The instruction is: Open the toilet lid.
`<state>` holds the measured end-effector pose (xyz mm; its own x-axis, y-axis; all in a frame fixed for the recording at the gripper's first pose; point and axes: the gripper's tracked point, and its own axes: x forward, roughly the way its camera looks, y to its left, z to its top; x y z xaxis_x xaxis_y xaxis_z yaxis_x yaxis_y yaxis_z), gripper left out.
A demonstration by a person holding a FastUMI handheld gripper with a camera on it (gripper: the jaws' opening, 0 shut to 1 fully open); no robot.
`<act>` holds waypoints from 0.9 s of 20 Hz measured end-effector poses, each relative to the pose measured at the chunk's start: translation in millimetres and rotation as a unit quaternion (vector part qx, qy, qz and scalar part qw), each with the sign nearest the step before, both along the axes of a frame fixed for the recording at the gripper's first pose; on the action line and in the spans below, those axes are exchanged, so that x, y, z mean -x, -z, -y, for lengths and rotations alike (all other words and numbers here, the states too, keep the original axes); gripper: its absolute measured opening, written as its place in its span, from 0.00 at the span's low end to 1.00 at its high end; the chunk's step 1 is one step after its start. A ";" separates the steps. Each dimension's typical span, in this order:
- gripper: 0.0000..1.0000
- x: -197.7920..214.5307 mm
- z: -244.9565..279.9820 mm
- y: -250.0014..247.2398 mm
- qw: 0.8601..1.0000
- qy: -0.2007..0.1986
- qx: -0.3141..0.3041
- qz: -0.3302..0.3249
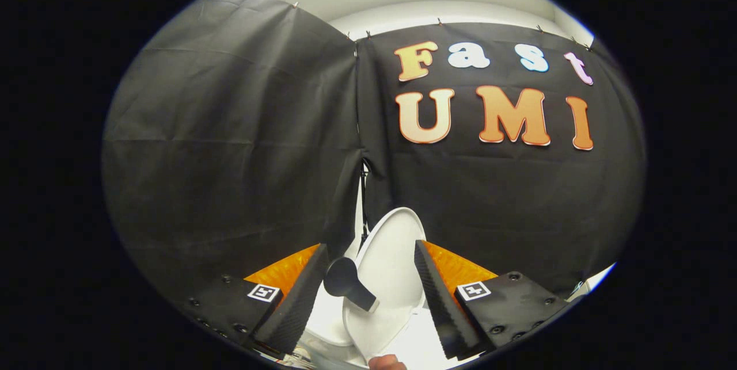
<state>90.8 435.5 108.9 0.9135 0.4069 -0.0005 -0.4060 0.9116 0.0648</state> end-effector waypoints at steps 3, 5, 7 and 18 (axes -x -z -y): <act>0.95 -3.0 66.3 -13.3 0.999 0.031 -0.014 0.013; 0.96 -10.0 115.4 -17.1 0.998 0.057 -0.025 0.012; 0.96 -16.7 167.7 -23.8 0.995 0.090 -0.026 0.025; 0.96 13.1 405.4 15.4 0.973 0.228 -0.006 0.042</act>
<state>77.7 30.2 93.5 0.9956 -0.0413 0.0842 0.0362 0.9974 0.0616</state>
